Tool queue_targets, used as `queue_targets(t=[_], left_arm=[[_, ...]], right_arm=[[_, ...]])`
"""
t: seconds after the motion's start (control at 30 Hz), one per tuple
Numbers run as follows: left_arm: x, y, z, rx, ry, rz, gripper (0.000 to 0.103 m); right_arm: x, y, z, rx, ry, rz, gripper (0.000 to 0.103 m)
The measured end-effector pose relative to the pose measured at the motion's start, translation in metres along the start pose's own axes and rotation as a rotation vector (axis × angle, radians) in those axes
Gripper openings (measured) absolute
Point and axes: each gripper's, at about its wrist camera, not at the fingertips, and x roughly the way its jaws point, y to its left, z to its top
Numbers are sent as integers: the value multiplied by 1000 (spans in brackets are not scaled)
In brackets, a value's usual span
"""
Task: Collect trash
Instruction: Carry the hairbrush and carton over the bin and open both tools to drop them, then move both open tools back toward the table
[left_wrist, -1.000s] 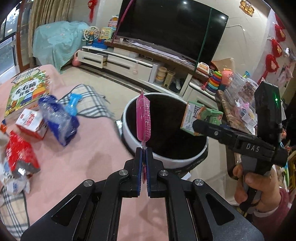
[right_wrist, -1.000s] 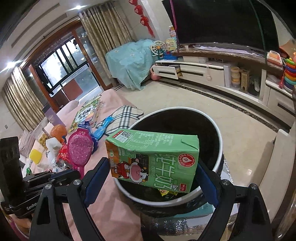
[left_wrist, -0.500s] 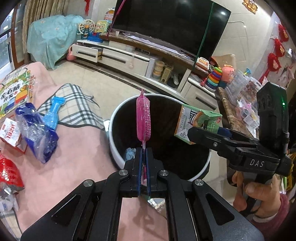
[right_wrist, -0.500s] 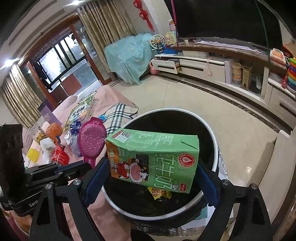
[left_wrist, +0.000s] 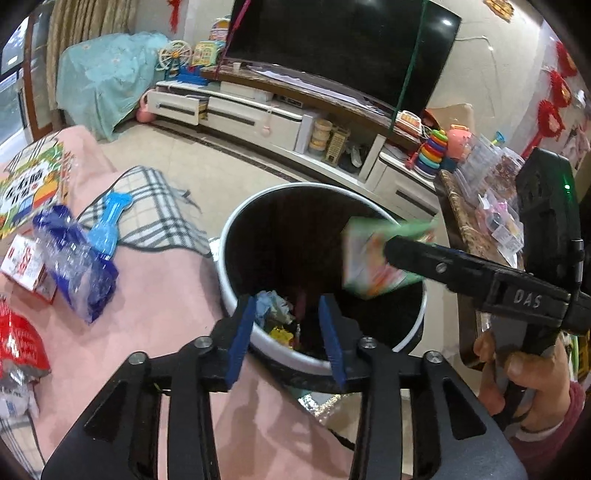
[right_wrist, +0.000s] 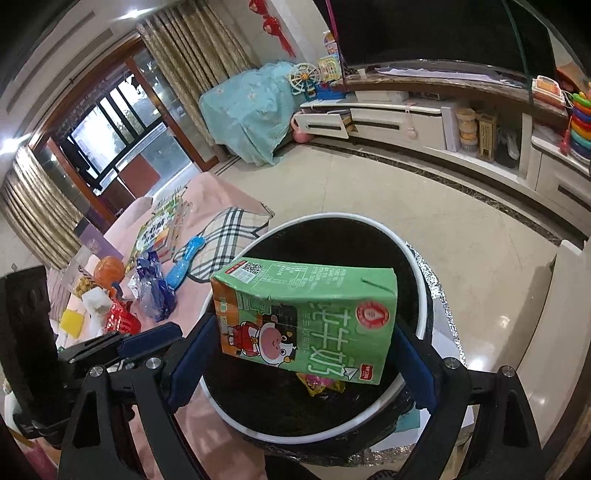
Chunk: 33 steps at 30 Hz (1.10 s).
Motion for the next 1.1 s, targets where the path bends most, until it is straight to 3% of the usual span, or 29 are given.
queue_targets(t=[0.13, 0.4, 0.77, 1.1], left_arm=[[-10, 11, -9, -31, -12, 8, 40], [-42, 45, -47, -115, -34, 48, 42], [-87, 93, -112, -238, -54, 146, 42], [-118, 142, -153, -349, -68, 226, 42]], right_arm=[[-1, 2, 2, 2, 0, 2, 98], [-4, 25, -4, -24, -15, 15, 98], [20, 102, -56, -85, 57, 133, 98], [46, 162, -95, -174, 130, 184, 98]])
